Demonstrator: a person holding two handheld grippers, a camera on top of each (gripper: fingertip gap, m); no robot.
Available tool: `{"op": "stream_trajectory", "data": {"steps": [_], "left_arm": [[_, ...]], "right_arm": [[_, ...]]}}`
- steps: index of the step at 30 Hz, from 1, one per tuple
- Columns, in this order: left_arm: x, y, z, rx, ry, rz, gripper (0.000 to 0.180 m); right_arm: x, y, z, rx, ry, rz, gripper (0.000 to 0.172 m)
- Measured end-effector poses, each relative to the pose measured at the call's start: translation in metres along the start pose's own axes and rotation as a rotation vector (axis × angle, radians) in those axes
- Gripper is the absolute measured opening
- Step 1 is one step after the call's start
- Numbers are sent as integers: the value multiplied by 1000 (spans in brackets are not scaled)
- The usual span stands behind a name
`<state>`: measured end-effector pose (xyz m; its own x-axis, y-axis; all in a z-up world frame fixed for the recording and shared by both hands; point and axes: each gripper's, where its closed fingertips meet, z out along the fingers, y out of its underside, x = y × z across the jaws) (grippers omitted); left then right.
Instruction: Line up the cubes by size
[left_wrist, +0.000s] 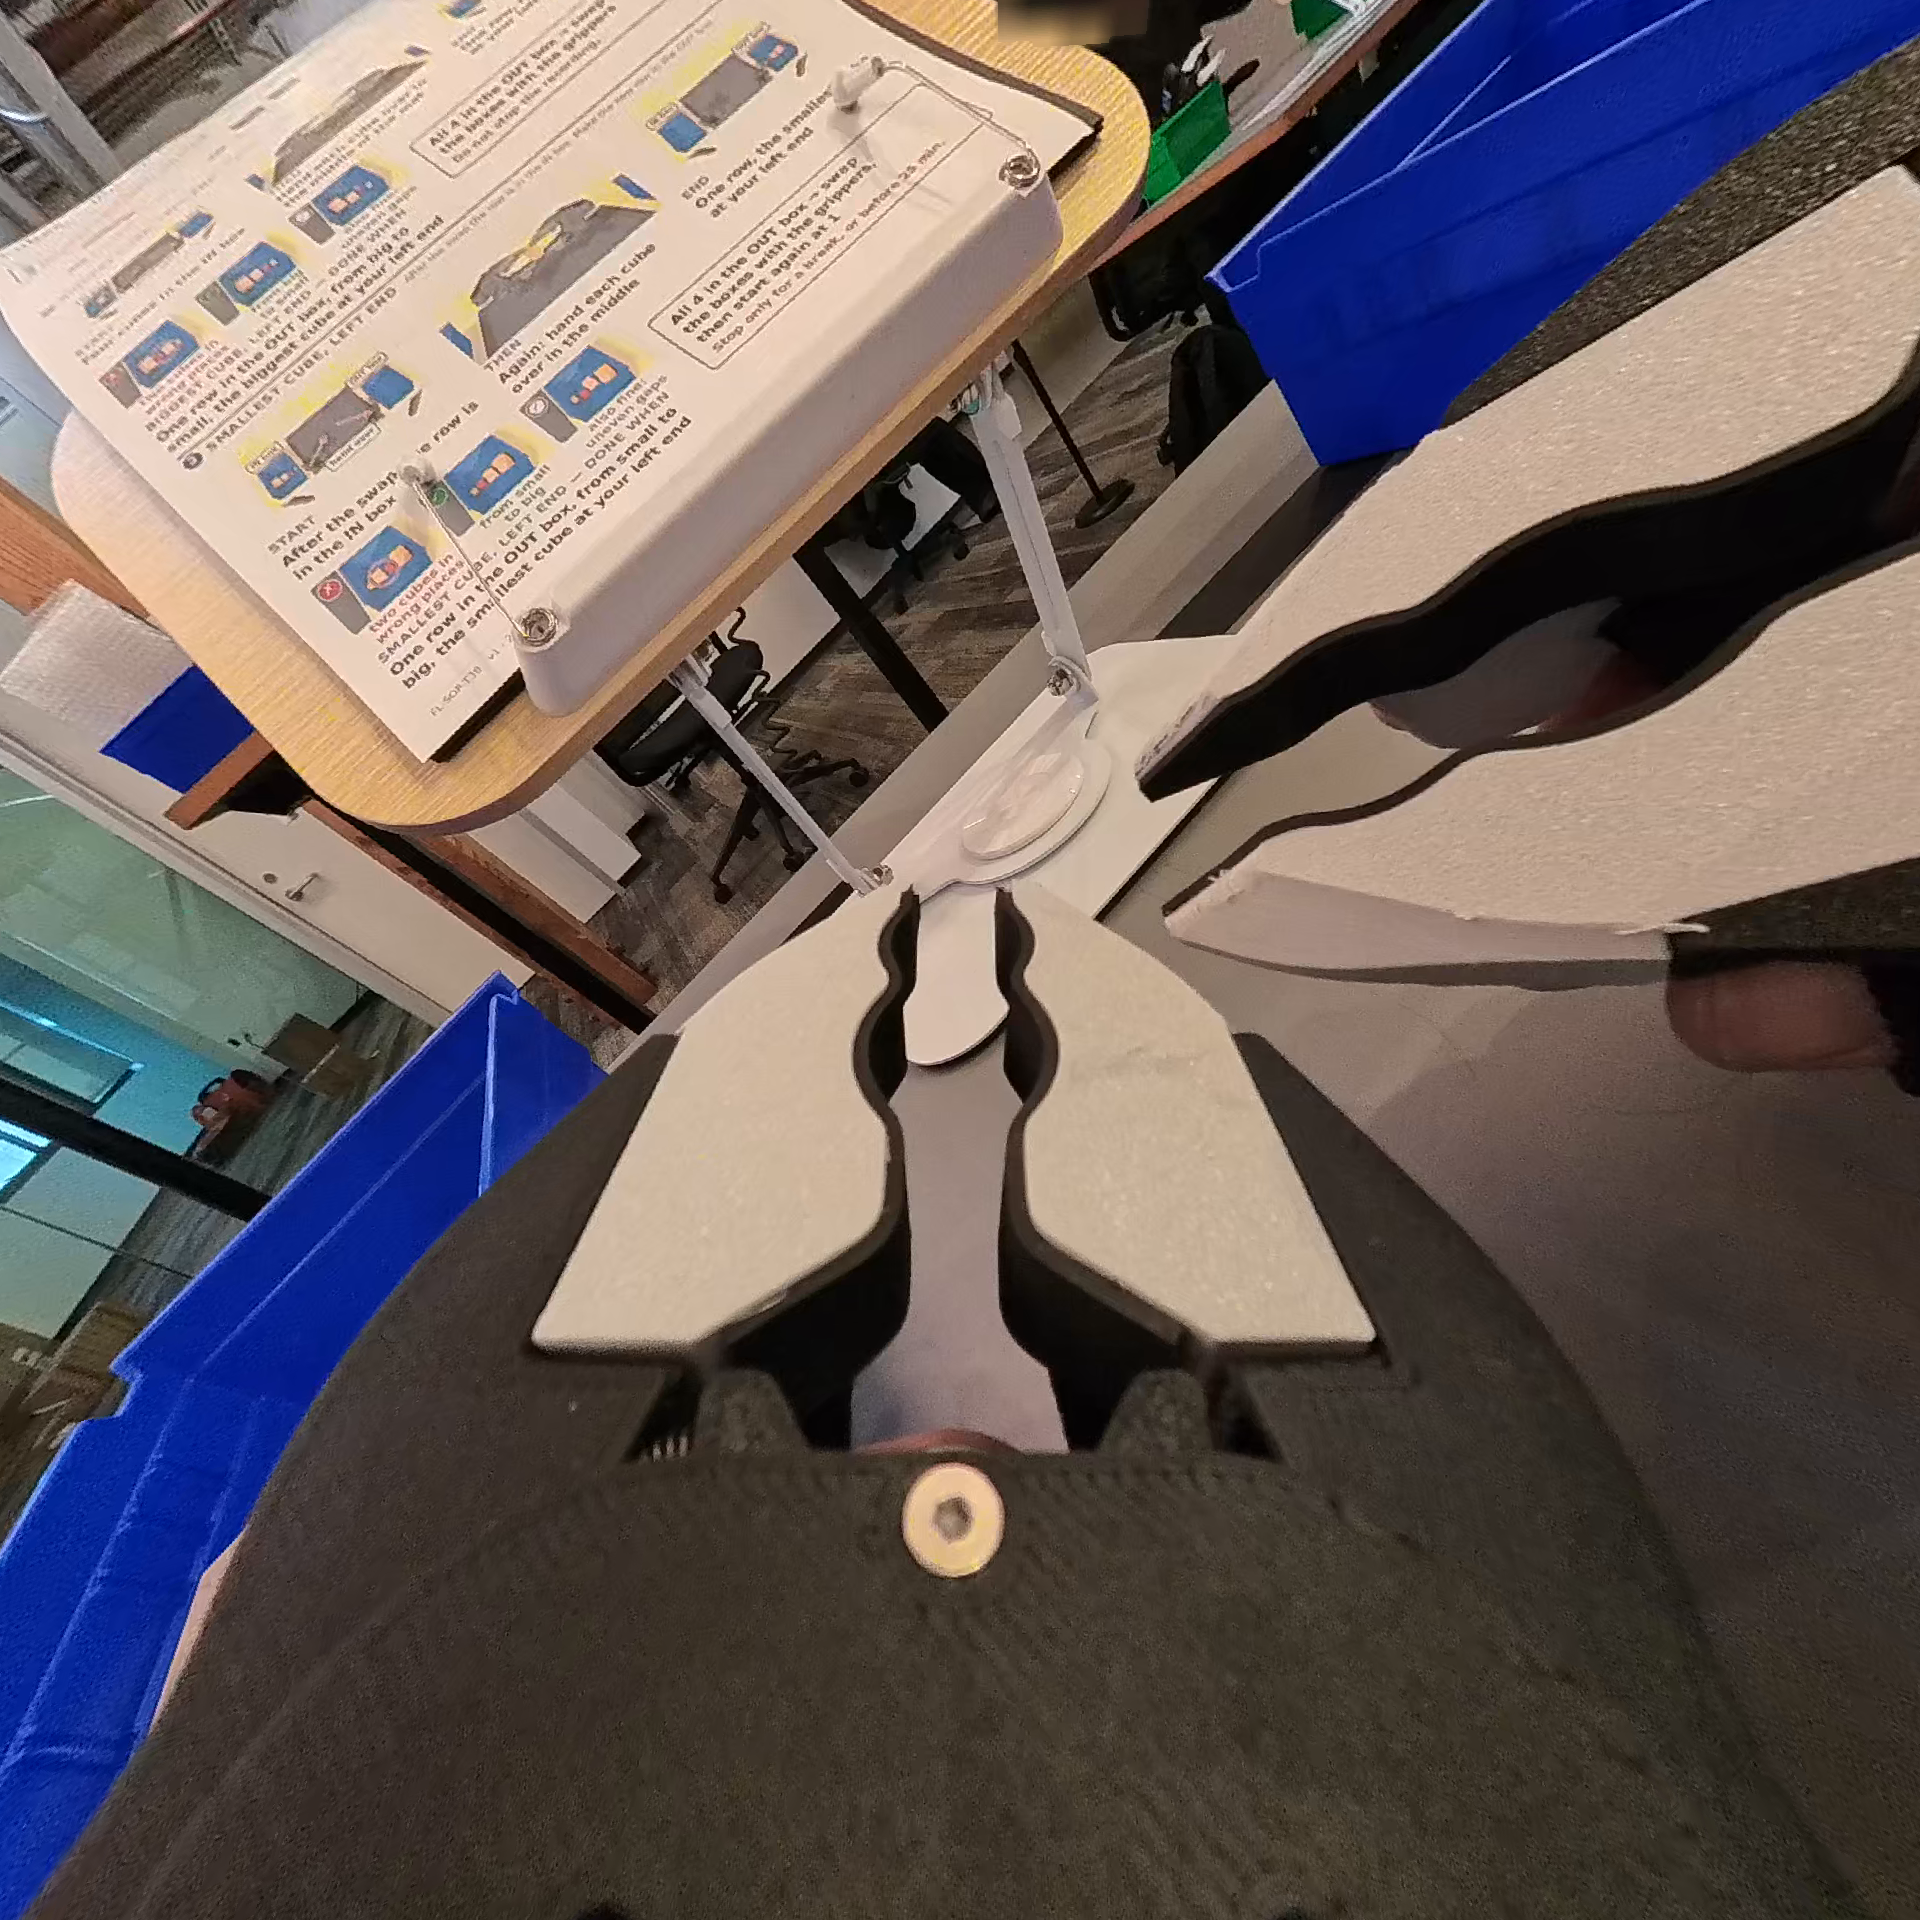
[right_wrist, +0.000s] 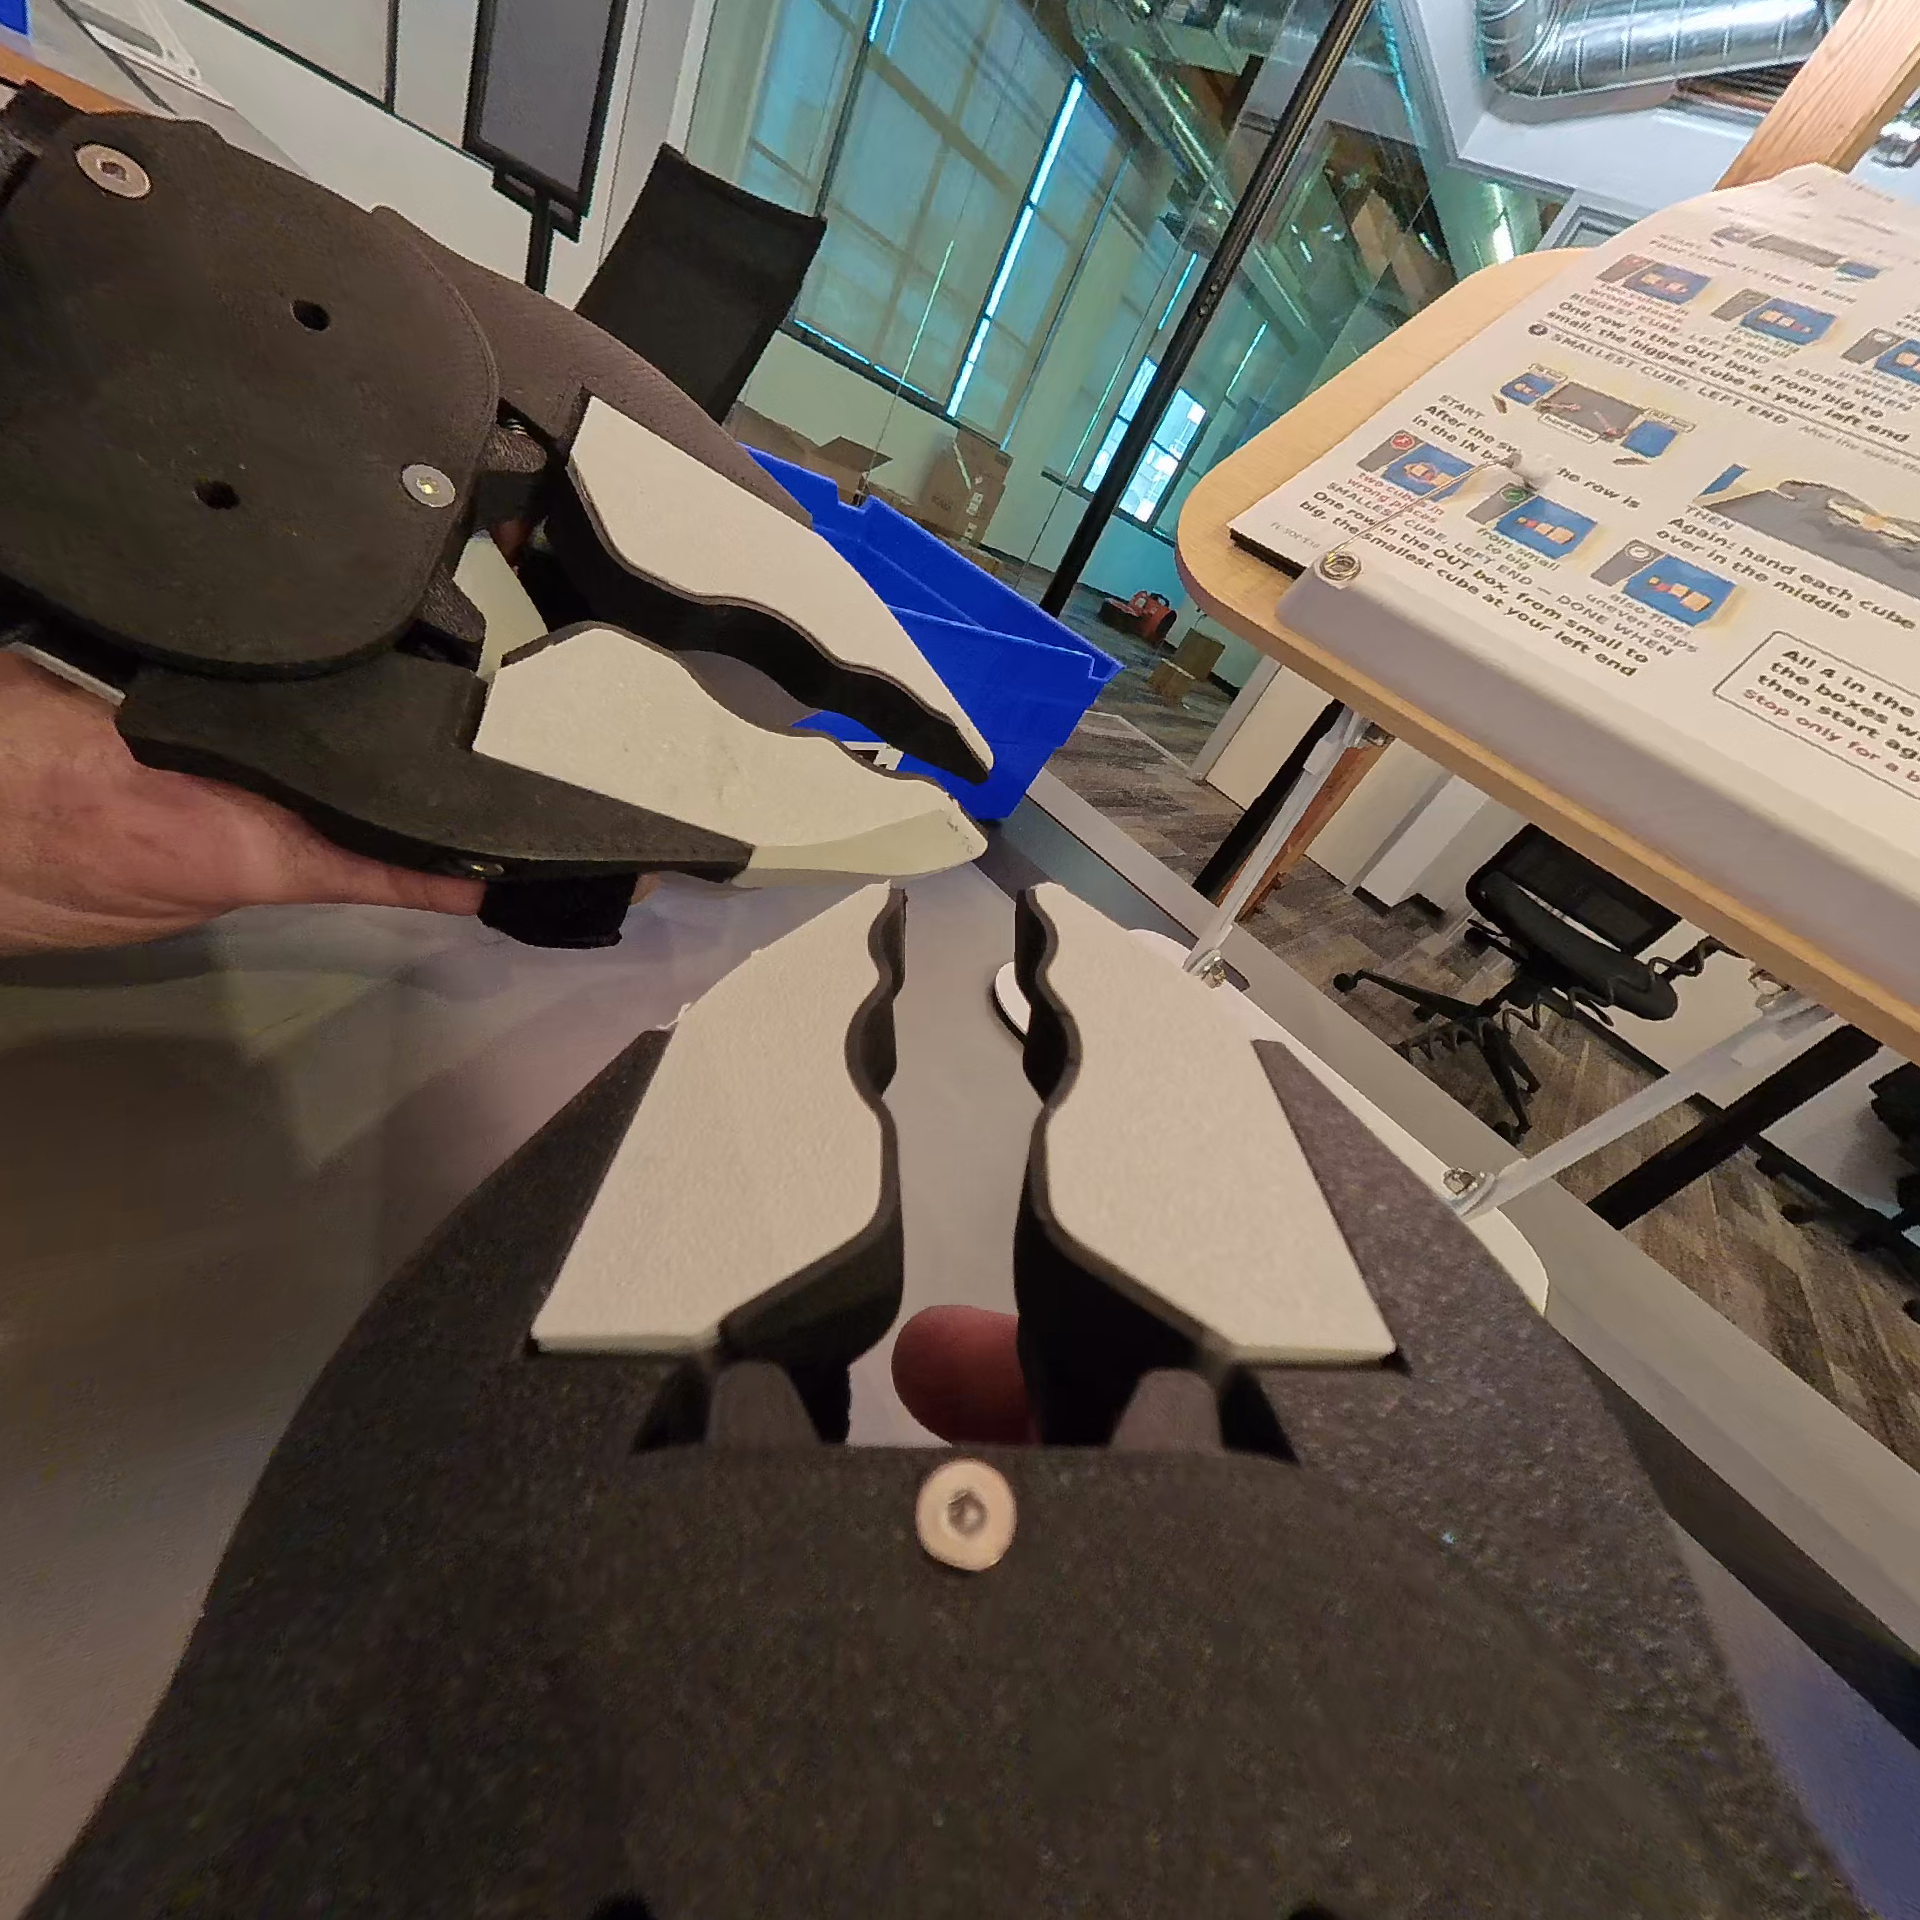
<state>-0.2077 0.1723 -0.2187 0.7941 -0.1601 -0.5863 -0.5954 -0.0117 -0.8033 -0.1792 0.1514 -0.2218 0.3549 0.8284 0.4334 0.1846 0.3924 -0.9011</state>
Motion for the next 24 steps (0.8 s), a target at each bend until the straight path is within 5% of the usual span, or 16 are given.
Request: {"op": "stream_trajectory", "data": {"steps": [14, 19, 24], "left_arm": [[-21, -28, -12, 78, -107, 108, 23], [-57, -60, -26, 124, -204, 235, 33], [-122, -65, -35, 25, -184, 382, 49]], "right_arm": [[3, 0, -1, 6, 1, 24, 20], [7, -2, -2, 24, -1, 55, 21], [7, -2, -3, 25, -6, 64, 22]]}}
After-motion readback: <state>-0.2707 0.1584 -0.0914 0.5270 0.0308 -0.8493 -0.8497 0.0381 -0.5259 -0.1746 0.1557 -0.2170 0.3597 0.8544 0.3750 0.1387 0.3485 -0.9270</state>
